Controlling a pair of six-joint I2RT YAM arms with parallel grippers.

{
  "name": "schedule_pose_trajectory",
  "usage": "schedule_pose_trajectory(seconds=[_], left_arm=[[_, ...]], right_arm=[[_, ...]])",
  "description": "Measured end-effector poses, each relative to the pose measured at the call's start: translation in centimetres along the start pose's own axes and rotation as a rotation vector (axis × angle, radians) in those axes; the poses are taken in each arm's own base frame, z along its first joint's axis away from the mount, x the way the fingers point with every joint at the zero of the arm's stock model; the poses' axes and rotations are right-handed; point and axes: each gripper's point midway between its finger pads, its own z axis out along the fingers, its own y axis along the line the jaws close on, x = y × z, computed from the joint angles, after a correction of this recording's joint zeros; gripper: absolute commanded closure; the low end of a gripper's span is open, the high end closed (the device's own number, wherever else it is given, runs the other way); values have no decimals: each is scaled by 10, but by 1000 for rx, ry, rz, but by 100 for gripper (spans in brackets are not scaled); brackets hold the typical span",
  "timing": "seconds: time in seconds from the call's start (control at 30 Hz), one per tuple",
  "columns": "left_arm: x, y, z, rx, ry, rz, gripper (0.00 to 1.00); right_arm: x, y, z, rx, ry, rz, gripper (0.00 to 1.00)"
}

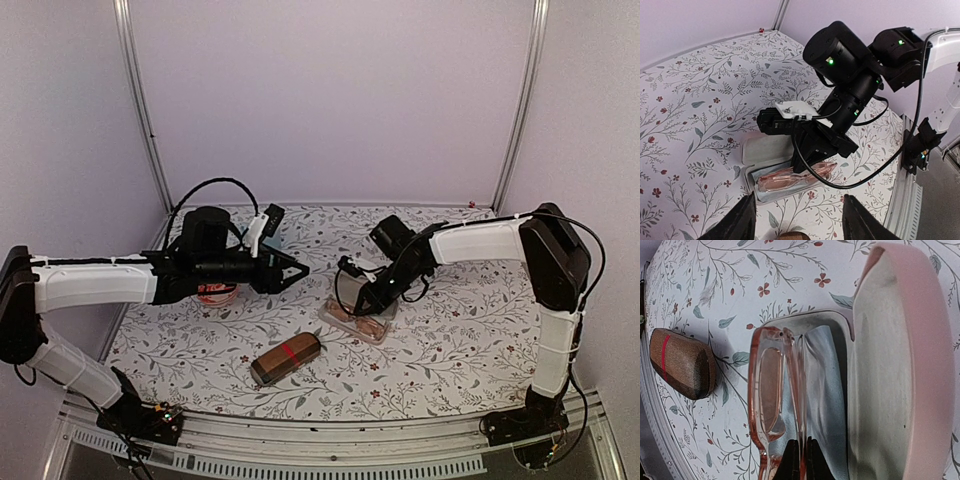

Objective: Organize the sunglasses
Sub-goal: Place the sunglasses in the sunglasses case.

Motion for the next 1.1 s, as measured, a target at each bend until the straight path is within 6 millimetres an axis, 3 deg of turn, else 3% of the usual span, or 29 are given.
schedule_pose_trajectory(seconds=[0.2, 0.57, 1.1], left_arm=[[0, 0, 0, 1, 0, 0, 40], [-1, 0, 3, 4, 3, -1, 40], [0, -3, 3, 19, 7, -6, 40]], right_arm=[[0, 0, 1, 4, 3, -4, 98], [0, 1, 2, 18, 12, -18, 85], [4, -4, 3, 63, 33, -18, 82]])
